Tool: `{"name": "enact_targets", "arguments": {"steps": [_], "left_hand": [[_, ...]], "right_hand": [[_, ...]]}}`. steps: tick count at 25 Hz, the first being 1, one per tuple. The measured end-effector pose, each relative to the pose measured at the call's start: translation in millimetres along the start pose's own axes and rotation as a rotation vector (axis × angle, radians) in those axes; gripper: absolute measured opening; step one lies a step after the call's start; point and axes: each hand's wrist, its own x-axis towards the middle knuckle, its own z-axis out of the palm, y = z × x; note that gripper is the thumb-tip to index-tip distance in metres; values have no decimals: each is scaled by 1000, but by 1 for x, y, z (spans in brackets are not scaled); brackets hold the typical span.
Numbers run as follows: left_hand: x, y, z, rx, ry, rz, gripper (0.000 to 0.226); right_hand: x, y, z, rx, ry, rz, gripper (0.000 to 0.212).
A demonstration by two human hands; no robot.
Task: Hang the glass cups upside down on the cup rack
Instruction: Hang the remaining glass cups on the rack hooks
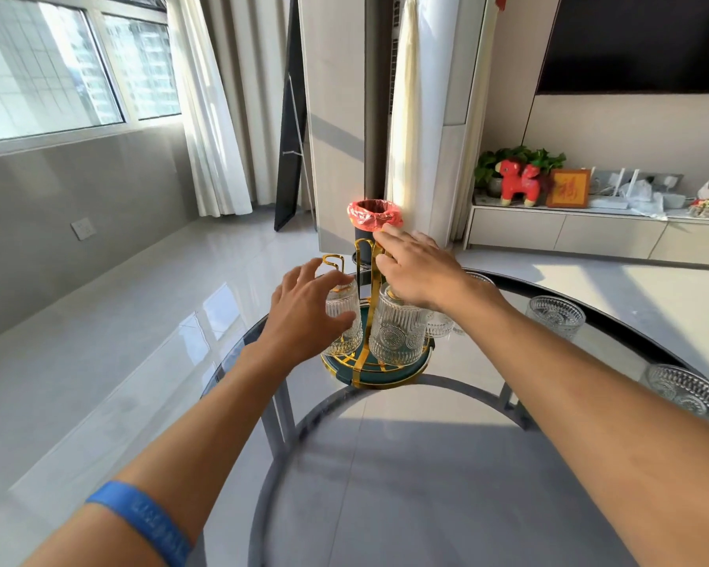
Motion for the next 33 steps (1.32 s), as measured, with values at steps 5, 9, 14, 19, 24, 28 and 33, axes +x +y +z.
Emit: {"name": "enact_targets", "arguments": {"steps": [5,9,14,19,24,28,33], "left_hand": [[-33,36,-16,12,230,98,40],[-100,85,26,-190,303,345,37],[-136,128,109,-13,-256,307,58],[-129,130,154,92,-442,141,72],[-136,126,165,103,-424,124,74],[-122,122,162,-19,-443,45,74],[-123,127,157,-202,-475,-25,59]], "right_hand": [[-88,13,7,230,371,-147,46],[-166,54,43,356,403,41,33],[-231,121,67,426,354,424,23],[-272,188,59,787,525,877,38],[-264,216,59,649,643,1023,102],[-238,230,51,662,533,948,102],[-235,195,54,573,418,903,85]]}}
